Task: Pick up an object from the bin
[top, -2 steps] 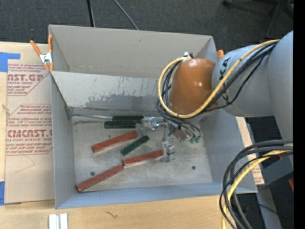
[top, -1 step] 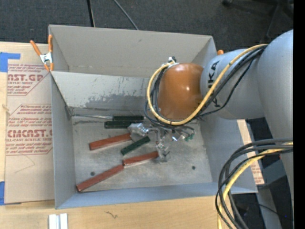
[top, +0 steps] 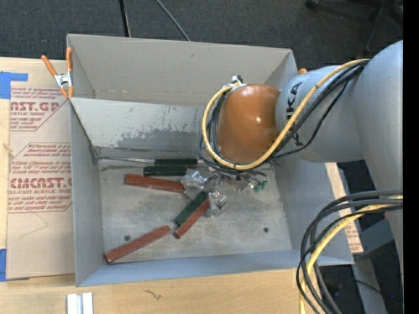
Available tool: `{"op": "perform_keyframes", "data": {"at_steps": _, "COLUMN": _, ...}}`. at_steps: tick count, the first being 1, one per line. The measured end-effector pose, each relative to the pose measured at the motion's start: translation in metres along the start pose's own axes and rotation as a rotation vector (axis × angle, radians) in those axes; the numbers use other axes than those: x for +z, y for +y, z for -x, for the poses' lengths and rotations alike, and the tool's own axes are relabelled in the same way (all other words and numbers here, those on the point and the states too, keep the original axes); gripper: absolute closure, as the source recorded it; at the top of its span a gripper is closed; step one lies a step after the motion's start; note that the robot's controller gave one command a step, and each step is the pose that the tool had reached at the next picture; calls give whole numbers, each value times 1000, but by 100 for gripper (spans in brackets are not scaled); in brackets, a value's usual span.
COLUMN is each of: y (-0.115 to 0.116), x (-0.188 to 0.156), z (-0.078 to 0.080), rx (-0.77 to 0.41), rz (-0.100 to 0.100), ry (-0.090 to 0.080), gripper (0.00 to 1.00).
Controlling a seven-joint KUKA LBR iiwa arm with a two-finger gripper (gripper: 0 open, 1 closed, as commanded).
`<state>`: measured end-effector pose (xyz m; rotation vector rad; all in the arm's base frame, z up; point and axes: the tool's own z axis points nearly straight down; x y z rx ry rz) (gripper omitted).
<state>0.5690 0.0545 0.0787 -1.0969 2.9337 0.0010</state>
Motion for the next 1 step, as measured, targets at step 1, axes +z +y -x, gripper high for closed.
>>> {"op": "perform_keyframes", "data": {"at_steps": 1, "y": 50, "x": -131, "z": 18, "rx": -18, "rz": -1, "ry": 0, "gripper": 100}}
